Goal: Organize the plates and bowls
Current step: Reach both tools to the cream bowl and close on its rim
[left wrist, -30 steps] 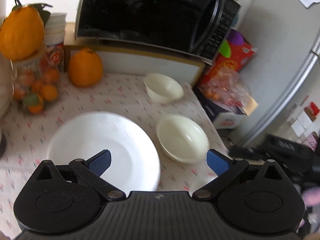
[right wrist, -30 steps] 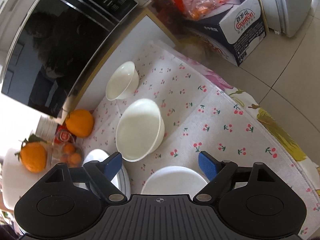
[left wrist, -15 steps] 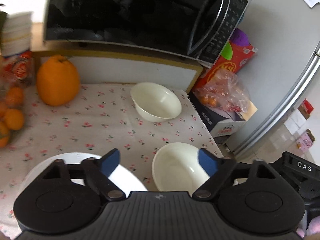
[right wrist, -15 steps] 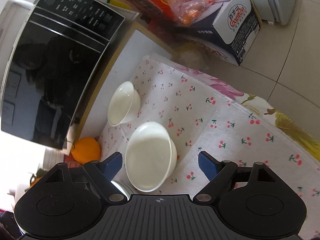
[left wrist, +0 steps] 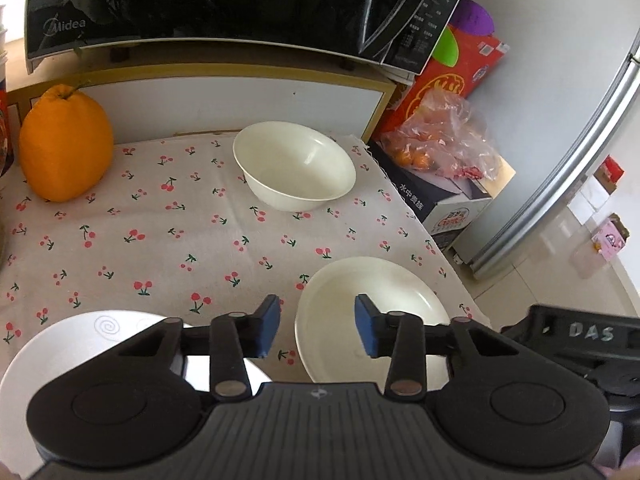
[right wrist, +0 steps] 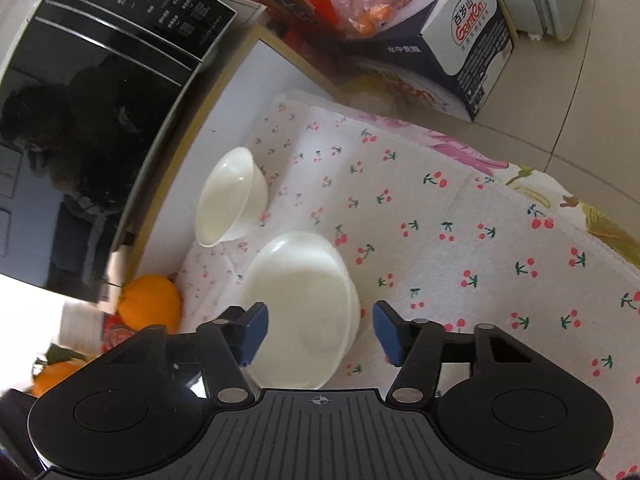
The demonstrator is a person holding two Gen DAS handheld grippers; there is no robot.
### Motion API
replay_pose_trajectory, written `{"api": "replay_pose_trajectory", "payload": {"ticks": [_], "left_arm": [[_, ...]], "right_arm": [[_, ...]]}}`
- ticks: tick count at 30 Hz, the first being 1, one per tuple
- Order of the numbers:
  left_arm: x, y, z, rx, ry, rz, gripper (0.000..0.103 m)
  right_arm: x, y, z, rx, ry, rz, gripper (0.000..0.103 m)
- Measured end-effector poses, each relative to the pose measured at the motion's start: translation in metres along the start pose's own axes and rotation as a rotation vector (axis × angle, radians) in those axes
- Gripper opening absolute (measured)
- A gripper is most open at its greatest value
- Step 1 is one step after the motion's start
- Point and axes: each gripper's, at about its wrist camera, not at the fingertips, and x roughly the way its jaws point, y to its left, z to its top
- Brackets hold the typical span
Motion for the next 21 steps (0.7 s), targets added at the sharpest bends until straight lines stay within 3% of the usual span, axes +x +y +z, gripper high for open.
{"api": "replay_pose_trajectory", "payload": {"ticks": [5, 21], "left_arm": [[0.002, 0.001, -0.001, -0.005, 0.014, -0.004, 0.022], [0.005, 0.005, -0.005, -0.011, 0.035, 0.002, 0.013]], "right_arm": [[0.004, -0.001, -0.002, 0.001, 0.004, -0.011, 0.043], [0.016, -0.006, -0.007, 0.012, 0.051, -0.023, 0.018]]}}
